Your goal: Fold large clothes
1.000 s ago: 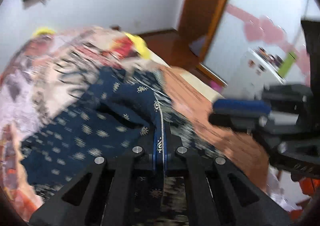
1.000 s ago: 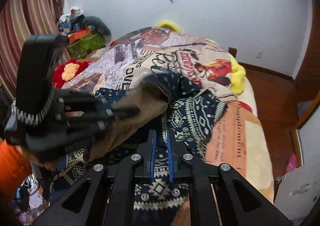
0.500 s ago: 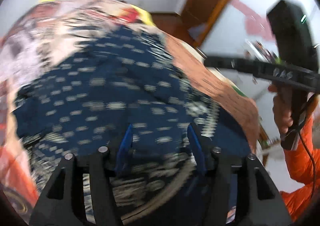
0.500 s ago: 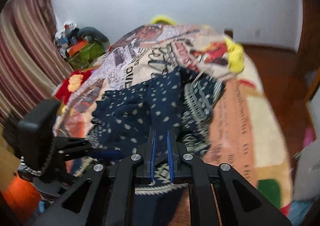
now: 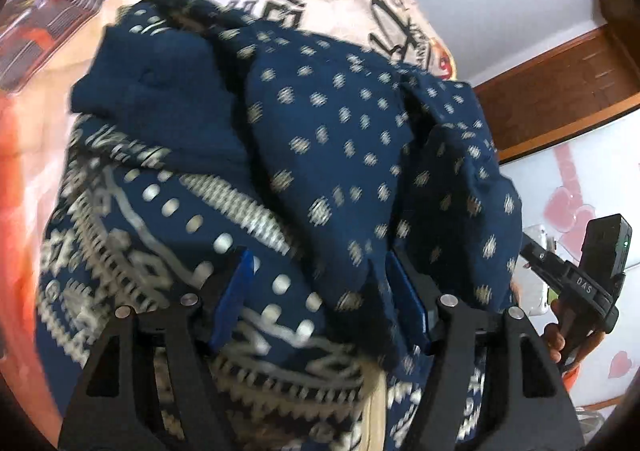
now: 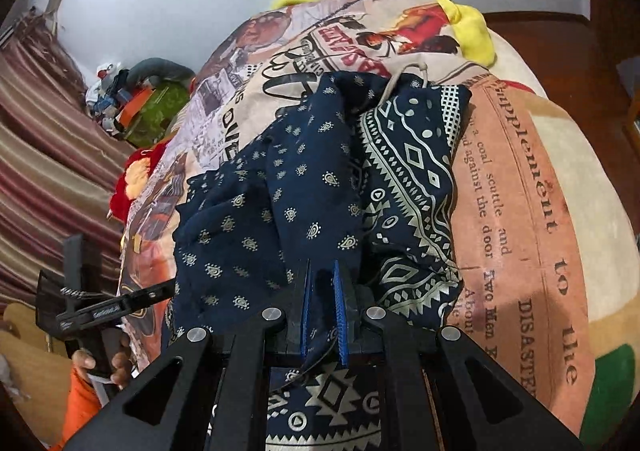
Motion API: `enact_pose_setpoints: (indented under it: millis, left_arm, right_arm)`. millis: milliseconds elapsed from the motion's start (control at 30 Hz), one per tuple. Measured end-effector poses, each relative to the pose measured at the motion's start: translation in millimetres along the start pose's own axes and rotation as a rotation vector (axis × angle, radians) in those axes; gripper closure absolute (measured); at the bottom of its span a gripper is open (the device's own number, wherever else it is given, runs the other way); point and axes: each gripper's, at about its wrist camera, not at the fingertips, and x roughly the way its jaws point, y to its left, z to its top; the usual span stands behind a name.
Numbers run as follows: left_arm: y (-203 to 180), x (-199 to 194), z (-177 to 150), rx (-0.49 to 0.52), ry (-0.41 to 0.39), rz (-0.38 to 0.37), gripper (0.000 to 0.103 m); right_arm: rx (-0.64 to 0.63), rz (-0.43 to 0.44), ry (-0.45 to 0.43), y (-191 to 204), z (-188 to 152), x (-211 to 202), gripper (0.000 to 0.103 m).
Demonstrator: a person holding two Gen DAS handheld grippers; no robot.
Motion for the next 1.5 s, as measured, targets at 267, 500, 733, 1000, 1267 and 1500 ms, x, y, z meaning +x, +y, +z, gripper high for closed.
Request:
enact_pose_setpoints:
  millis: [267,500,733,1000,1267,1500]
  left_arm:
    - [-43,-18,6,0.224,-0.14,0.088,0.098]
    - [-38,-59,1,0.276,-0.234,0.183,0.099]
    - [8,-27,-5,0.214,-0.119,0.274,0.099]
    - [5,-39,-8,0.218,-0.139,0.304,0.097]
    - [2,-108,-36,0.287,-0.246,0.364,0.07]
    - [38,-145,-71,0.207,-0.257,0.351,0.034]
  right_arm:
    - [-0.061,0.001,-0.013,9,8,-4,0.096]
    - [-0.245,-0.009,-0.017,50,5,0,0.096]
    - [-0.303,-0.102,0.271,58,-14,72,0.096]
    - [-0.327,-0.098,0.209,57,-20,33,0.096]
    - [-0.404,-0.203,-0.148,66,-46,-59,0.096]
    - [-0.293,-0.164,-0.144,51,-79,-97,0.096]
